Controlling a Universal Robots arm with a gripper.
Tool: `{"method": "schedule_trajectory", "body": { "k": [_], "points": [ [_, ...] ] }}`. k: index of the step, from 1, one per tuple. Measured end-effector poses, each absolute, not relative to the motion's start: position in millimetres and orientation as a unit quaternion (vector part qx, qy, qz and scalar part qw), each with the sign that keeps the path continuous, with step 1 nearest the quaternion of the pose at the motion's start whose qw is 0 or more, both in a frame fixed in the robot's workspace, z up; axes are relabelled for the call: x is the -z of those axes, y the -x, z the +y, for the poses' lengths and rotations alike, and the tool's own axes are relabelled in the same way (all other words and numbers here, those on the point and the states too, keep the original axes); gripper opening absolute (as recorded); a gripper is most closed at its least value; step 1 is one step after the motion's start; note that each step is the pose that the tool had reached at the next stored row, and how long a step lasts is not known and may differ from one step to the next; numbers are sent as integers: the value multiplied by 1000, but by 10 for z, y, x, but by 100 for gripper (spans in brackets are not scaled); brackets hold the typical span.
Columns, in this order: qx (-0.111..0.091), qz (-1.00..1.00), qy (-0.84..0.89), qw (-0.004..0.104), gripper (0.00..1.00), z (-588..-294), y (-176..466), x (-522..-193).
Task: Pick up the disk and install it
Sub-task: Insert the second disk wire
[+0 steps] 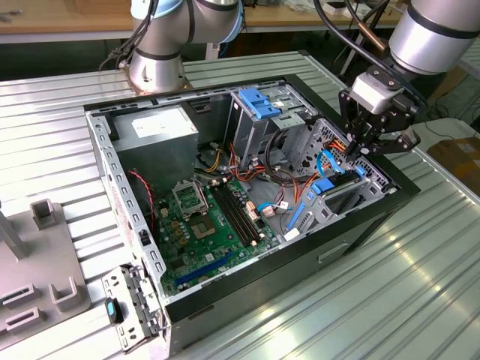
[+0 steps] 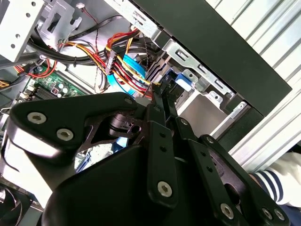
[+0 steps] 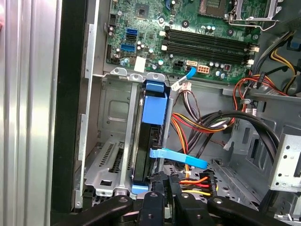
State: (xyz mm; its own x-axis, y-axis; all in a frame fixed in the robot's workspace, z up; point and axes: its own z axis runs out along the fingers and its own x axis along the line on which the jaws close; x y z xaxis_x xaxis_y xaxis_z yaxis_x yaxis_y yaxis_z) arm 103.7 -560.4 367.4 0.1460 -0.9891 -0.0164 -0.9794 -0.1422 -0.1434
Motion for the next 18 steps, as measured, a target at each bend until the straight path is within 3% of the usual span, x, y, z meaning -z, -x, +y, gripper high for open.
{"method": "schedule_trajectory", "body": {
  "k": [18],
  "points": [
    [36, 653, 755, 56, 16, -5626, -1047, -3657]
  ]
}}
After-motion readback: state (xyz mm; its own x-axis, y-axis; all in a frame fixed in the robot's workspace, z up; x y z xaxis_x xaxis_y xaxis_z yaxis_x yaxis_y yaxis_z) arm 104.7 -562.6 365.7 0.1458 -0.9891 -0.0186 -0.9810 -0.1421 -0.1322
